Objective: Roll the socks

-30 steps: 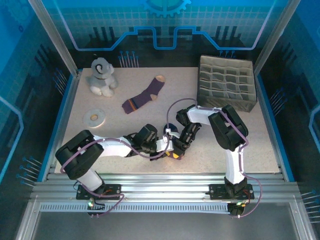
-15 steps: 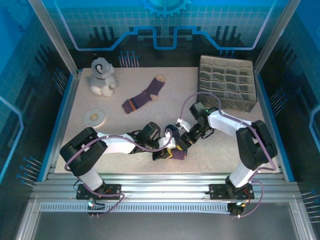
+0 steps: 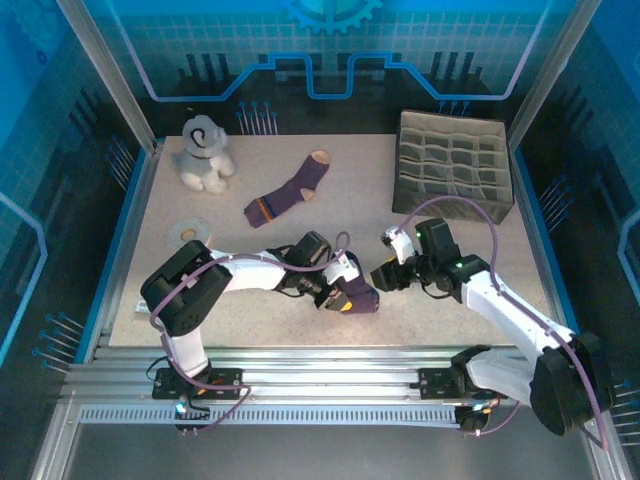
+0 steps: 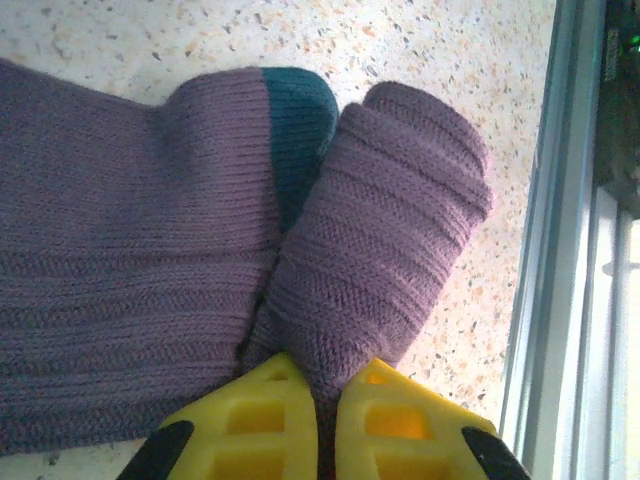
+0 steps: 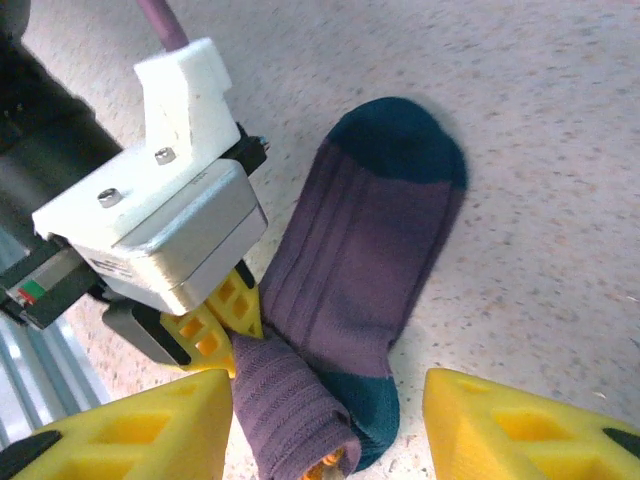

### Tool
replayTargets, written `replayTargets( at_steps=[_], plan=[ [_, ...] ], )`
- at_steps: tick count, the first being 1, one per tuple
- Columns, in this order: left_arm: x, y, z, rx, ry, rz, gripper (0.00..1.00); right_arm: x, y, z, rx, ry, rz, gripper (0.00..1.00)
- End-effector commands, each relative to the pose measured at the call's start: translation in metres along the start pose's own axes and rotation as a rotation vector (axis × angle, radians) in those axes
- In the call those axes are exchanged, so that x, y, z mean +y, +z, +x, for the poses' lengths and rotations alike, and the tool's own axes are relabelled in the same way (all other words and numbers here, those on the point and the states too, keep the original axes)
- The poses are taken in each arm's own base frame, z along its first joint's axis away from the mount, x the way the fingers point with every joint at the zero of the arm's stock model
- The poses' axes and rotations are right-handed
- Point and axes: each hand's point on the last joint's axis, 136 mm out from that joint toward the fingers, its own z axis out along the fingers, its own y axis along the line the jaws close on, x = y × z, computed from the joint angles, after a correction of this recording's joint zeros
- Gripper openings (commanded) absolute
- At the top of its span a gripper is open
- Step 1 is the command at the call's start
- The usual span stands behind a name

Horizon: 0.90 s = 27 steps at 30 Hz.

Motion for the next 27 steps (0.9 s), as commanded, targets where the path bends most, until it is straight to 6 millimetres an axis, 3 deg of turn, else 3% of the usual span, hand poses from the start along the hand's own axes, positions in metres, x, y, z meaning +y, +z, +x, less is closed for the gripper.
replayTargets(
  at_steps=[1, 6, 13, 27],
  plan=[
    [0.017, 0.005, 0.033, 0.114, -0.218, -0.035, 0.00, -0.013, -0.006, -0.007, -0.066, 0.134, 0.067, 0.51],
    [0.023, 0.003, 0.029, 0.108, -0.343, -0.031, 0.00, -0.010, 0.002, 0.015, 0.000, 0.270, 0.038, 0.47],
    [0.033, -0.001, 0.027, 0.094, -0.499, -0.018, 0.00, -0.005, 0.015, 0.041, 0.054, 0.312, 0.022, 0.48],
    [0.035, 0.003, 0.032, 0.126, -0.542, -0.014, 0.00, 0.004, 0.056, 0.047, 0.177, 0.287, -0.009, 0.50]
  ],
)
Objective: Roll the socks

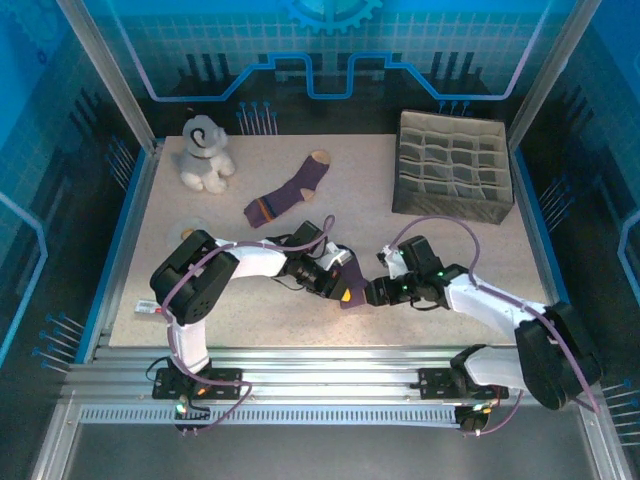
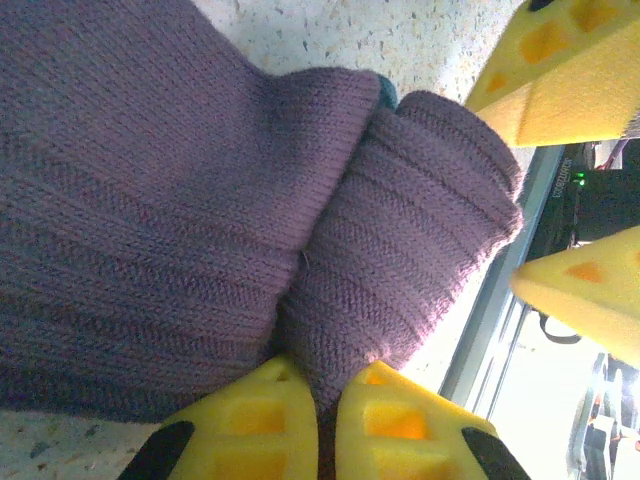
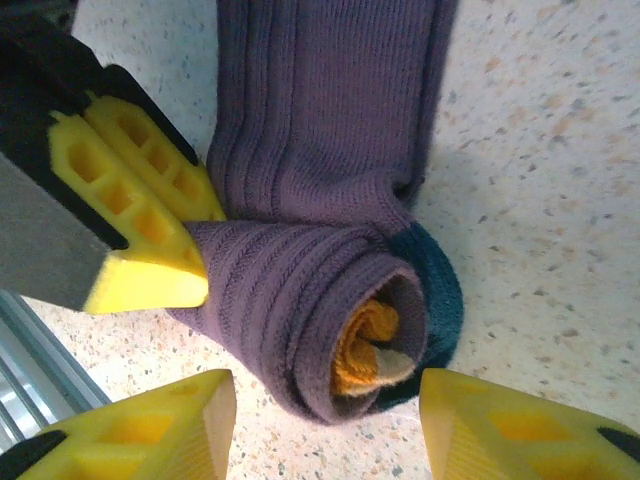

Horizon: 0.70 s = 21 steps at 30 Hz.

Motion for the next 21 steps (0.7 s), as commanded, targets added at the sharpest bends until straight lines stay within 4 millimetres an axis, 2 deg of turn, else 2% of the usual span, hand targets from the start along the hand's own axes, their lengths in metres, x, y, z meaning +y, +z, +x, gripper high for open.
replayTargets(
  at_steps=[1, 6, 9, 13, 21],
  plan=[
    [0.034, 0.008, 0.027, 0.079, -0.129, -0.104, 0.00, 0.008, 0.005, -0.018, -0.018, -0.010, -0.007, 0.49],
    [0.034, 0.006, 0.030, 0.080, -0.112, -0.107, 0.00, 0.000, 0.015, -0.019, 0.000, 0.041, 0.028, 0.42],
    [0.032, 0.004, 0.030, 0.069, -0.076, -0.109, 0.00, -0.002, 0.020, -0.017, 0.018, 0.059, 0.030, 0.33],
    [0.028, -0.002, 0.026, 0.039, -0.005, -0.128, 0.01, -0.014, 0.028, -0.001, 0.112, 0.094, 0.080, 0.22],
    [0.003, -0.006, 0.025, 0.044, 0.257, -0.142, 0.12, -0.031, 0.041, 0.022, 0.245, 0.141, 0.148, 0.17]
  ],
)
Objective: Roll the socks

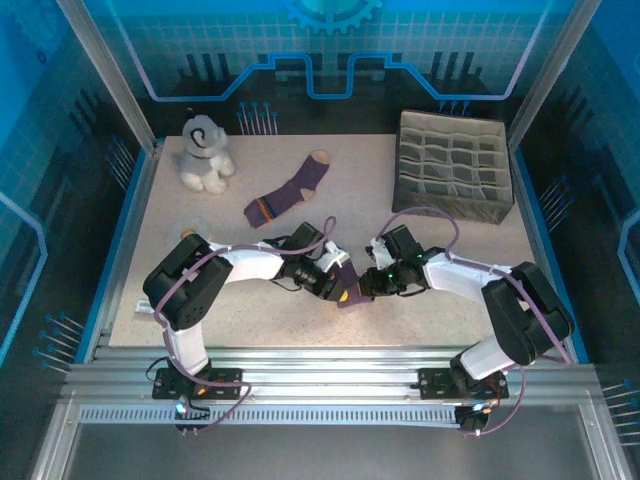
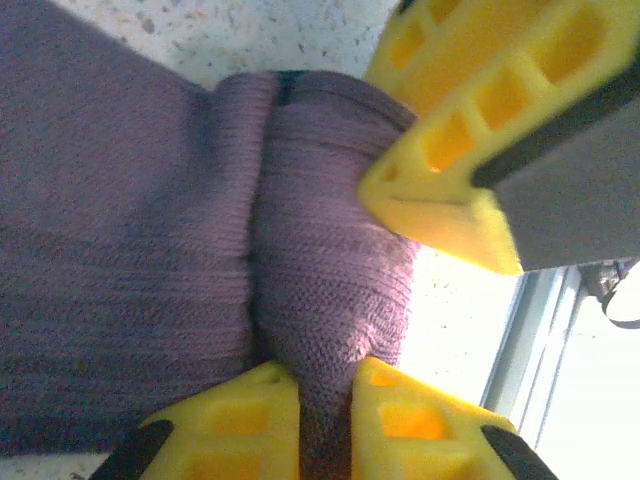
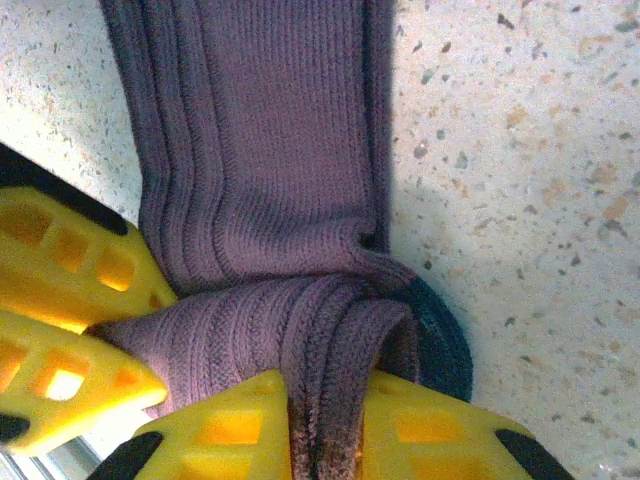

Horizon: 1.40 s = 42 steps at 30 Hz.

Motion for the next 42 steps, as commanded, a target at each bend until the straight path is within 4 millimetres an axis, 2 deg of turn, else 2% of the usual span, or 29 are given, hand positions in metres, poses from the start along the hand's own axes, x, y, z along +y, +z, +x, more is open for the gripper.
replayTargets(
  at_steps=[1, 4, 8, 15, 19, 23, 31, 42],
  plan=[
    [-0.004, -0.002, 0.022, 0.062, 0.140, -0.057, 0.12, -0.030, 0.015, 0.035, 0.150, 0.057, 0.126, 0.17],
    [-0.015, -0.009, 0.017, 0.014, 0.255, -0.074, 0.19, -0.032, 0.017, 0.037, 0.169, 0.057, 0.133, 0.16],
    [-0.026, -0.021, 0.014, -0.077, 0.419, -0.103, 0.39, -0.034, 0.018, 0.038, 0.178, 0.054, 0.146, 0.16],
    [-0.029, -0.040, 0.016, -0.132, 0.569, -0.193, 0.42, -0.035, 0.018, 0.040, 0.188, 0.046, 0.157, 0.15],
    [-0.042, -0.045, 0.017, -0.176, 0.787, -0.309, 0.43, -0.034, 0.019, 0.042, 0.193, 0.042, 0.158, 0.15],
    [-0.049, -0.047, 0.006, -0.251, 0.949, -0.469, 0.52, -0.034, 0.020, 0.042, 0.197, 0.041, 0.154, 0.15],
    [-0.041, -0.028, -0.003, -0.234, 1.013, -0.562, 0.56, -0.032, 0.019, 0.041, 0.206, 0.035, 0.149, 0.14],
    [-0.020, 0.003, 0.004, -0.153, 0.984, -0.549, 0.59, -0.031, 0.017, 0.043, 0.213, 0.038, 0.153, 0.14]
  ],
)
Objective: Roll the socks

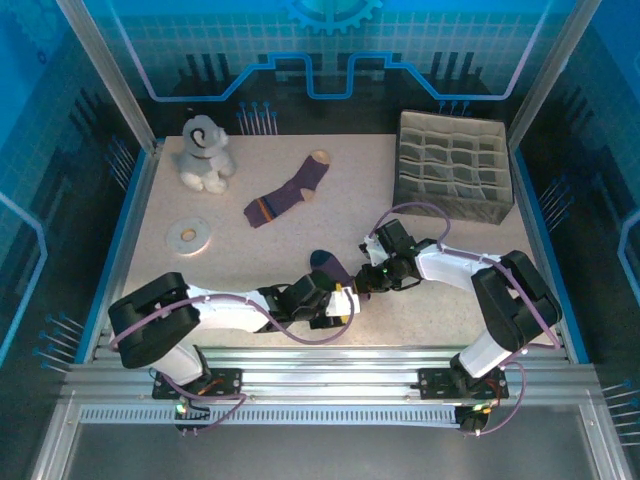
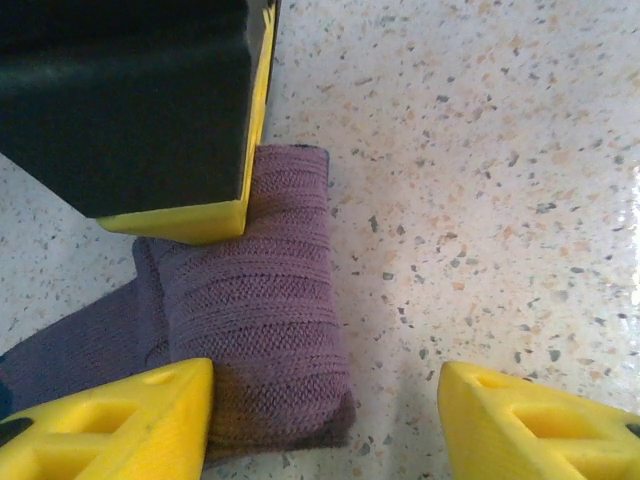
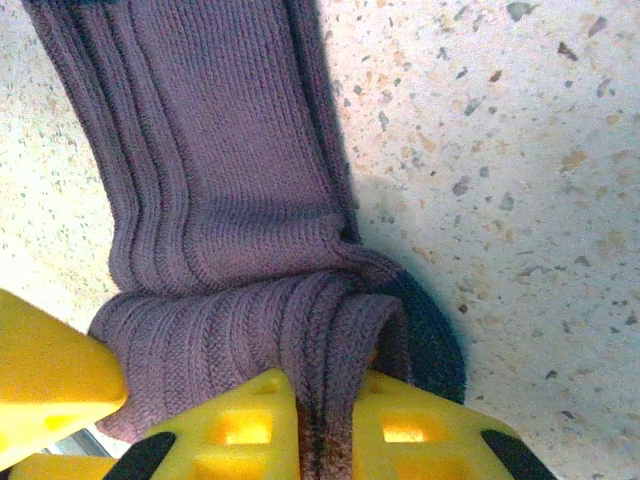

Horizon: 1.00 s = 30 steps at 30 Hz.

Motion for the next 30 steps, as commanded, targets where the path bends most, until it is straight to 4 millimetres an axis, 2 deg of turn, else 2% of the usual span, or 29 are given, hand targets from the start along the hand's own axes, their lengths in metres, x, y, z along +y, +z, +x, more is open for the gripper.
replayTargets(
  at_steps=[1, 6, 9, 14, 18, 20, 24, 28, 30],
  plan=[
    [0.003, 0.009, -0.008, -0.007, 0.000, -0.010, 0.58, -0.035, 0.011, 0.046, 0.158, 0.053, 0.157, 0.14],
    [0.004, 0.017, 0.003, 0.022, -0.017, -0.033, 0.56, -0.032, 0.006, 0.046, 0.152, 0.052, 0.151, 0.14],
    [0.004, 0.022, 0.012, 0.058, -0.018, -0.042, 0.48, -0.032, 0.004, 0.048, 0.154, 0.054, 0.153, 0.14],
    [0.002, 0.028, 0.023, 0.098, -0.030, -0.046, 0.25, -0.026, -0.001, 0.049, 0.150, 0.064, 0.134, 0.15],
    [-0.003, 0.029, 0.031, 0.106, -0.043, -0.032, 0.01, -0.016, -0.015, 0.047, 0.130, 0.058, 0.117, 0.17],
    [-0.008, 0.028, 0.033, 0.097, -0.051, -0.015, 0.00, -0.011, -0.027, 0.044, 0.116, 0.047, 0.118, 0.21],
    [-0.020, 0.025, 0.037, 0.077, -0.062, 0.041, 0.00, -0.001, -0.055, 0.035, 0.070, 0.022, 0.113, 0.37],
    [-0.034, 0.021, 0.037, 0.046, -0.083, 0.123, 0.00, 0.003, -0.077, 0.018, 0.007, -0.002, 0.103, 0.39],
    [-0.037, 0.019, 0.035, 0.023, -0.100, 0.153, 0.00, 0.009, -0.084, -0.002, -0.039, -0.037, 0.105, 0.38]
  ],
)
